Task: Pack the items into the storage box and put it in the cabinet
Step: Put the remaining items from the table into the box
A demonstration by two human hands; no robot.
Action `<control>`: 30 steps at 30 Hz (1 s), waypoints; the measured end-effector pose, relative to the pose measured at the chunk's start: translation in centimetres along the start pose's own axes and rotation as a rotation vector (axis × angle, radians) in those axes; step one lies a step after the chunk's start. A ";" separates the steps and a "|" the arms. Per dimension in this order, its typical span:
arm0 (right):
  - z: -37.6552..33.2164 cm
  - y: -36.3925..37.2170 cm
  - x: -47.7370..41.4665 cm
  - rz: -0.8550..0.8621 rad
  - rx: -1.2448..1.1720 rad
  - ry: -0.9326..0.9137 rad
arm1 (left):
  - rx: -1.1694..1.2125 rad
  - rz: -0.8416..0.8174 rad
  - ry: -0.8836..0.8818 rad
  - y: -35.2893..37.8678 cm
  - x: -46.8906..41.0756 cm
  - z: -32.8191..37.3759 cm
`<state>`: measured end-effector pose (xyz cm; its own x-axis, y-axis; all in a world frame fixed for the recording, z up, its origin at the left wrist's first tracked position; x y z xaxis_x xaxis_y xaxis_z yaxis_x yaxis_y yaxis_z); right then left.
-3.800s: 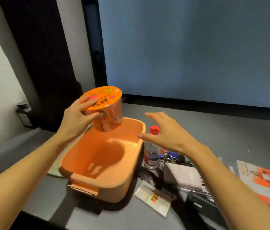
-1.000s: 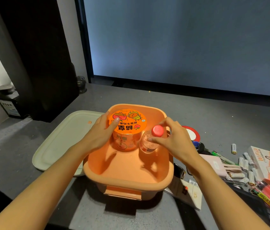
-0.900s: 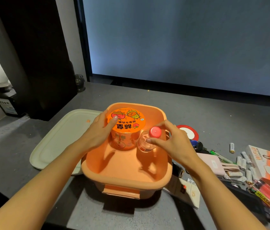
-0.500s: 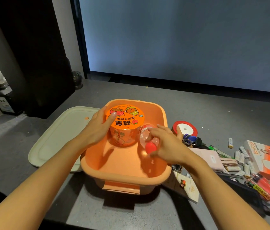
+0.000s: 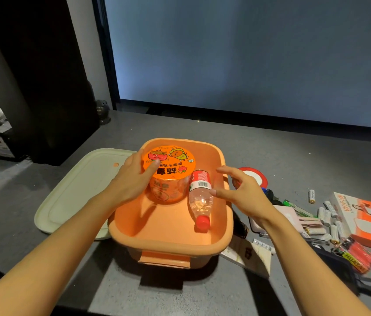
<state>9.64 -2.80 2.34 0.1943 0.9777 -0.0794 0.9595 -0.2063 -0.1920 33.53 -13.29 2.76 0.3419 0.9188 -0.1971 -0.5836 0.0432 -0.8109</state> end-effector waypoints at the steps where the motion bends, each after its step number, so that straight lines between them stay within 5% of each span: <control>1: 0.0 -0.3 0.3 0.008 0.010 0.002 | -0.088 -0.012 -0.015 0.1 0.0 -0.1; 5: 0.6 -2.7 1.8 0.072 0.014 0.041 | -0.458 0.054 0.063 0.5 0.2 2.5; 15: 3.5 -15.7 7.6 0.234 0.085 0.130 | -0.107 -0.198 0.477 9.0 2.8 18.7; 22: 7.6 -21.3 11.2 0.016 0.194 0.258 | -0.046 -0.417 0.404 18.3 2.2 24.1; 30: 10.0 -19.5 13.0 -0.224 0.492 0.172 | -0.176 -0.555 0.215 23.2 1.9 20.5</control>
<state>-8.62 13.59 -4.71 0.0667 0.9834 0.1685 0.7807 0.0537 -0.6225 5.56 -2.52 -5.13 0.7111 0.6773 0.1887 -0.1519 0.4101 -0.8993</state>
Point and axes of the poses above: each hand's wrist, its own x-axis away from the middle knuckle, its own y-axis out of the palm, z = x × y, the point moved 6 cm from there along -x, towards the middle knuckle, and after that the axes turned 15 degrees about -x, right-handed, at the moved point
